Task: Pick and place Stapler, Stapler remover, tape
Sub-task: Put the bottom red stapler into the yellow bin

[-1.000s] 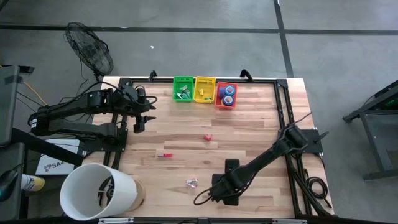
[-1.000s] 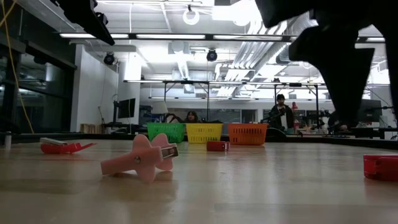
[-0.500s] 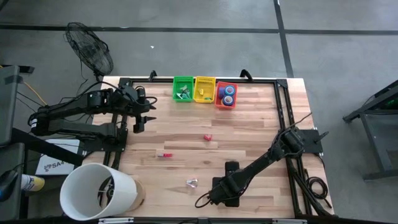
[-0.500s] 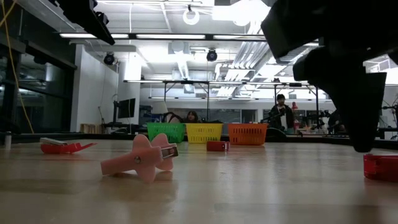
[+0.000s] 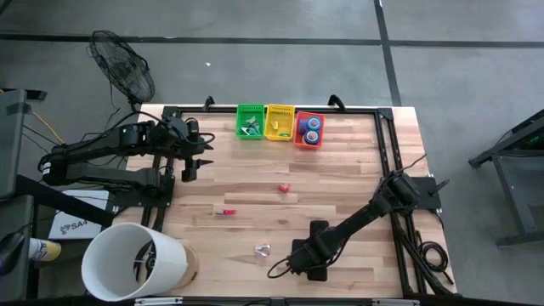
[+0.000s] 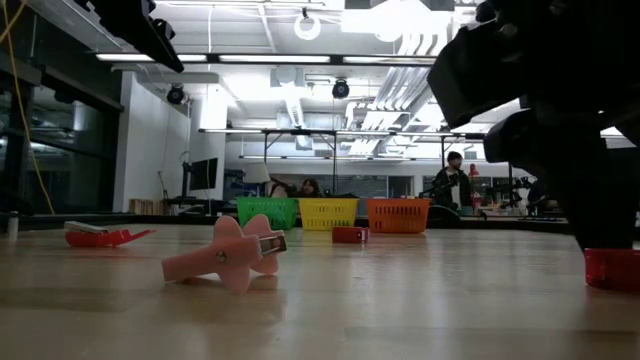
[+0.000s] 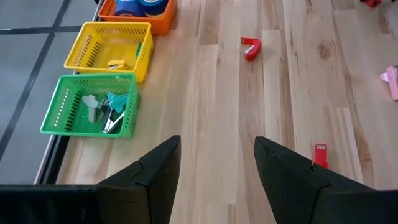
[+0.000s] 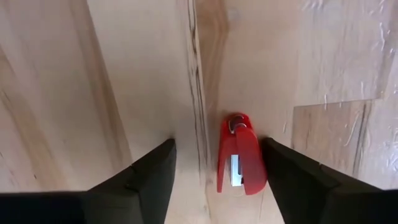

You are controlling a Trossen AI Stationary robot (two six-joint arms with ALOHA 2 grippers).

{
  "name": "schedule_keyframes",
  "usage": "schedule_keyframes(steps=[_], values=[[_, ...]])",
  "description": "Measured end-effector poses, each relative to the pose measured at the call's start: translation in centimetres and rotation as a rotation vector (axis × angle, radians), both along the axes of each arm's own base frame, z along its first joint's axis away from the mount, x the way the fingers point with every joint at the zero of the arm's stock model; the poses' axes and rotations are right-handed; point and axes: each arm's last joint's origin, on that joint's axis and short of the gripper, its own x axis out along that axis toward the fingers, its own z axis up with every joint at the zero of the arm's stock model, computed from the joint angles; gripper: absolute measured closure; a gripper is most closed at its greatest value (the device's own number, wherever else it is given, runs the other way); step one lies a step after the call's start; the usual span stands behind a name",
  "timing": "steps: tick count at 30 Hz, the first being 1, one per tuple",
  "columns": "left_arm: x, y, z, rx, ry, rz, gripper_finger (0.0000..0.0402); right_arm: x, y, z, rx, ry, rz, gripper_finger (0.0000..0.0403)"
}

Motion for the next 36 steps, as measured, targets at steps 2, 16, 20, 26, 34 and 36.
schedule_keyframes(steps=[2, 16, 20, 26, 34, 36], values=[[0.0, 0.0, 0.0, 0.000, 0.002, 0.000, 0.0202, -0.1, 0.1, 0.0, -0.012, -0.007, 0.008, 0.0184], [-0.1, 0.0, -0.1, -0.003, 0.016, 0.001, 0.0202, -0.1, 0.4, -0.1, -0.006, -0.018, 0.006, 0.0326], [-0.1, 0.0, -0.1, -0.003, 0.016, 0.001, 0.0202, 0.4, 0.3, 0.2, 0.000, -0.025, -0.029, 0.0352], [-0.1, 0.0, -0.1, -0.003, 0.015, 0.001, 0.0202, 2.5, -0.3, 2.5, -0.068, -0.094, -0.081, 0.0352], [0.2, 0.0, 0.2, 0.014, -0.030, -0.041, 0.0202, 6.8, -3.9, 6.4, -0.193, -0.310, -0.181, 0.0352], [0.4, -0.1, 0.5, 0.011, -0.066, -0.073, 0.0202, 7.8, -5.1, 7.4, -0.226, -0.356, -0.184, 0.0352]])
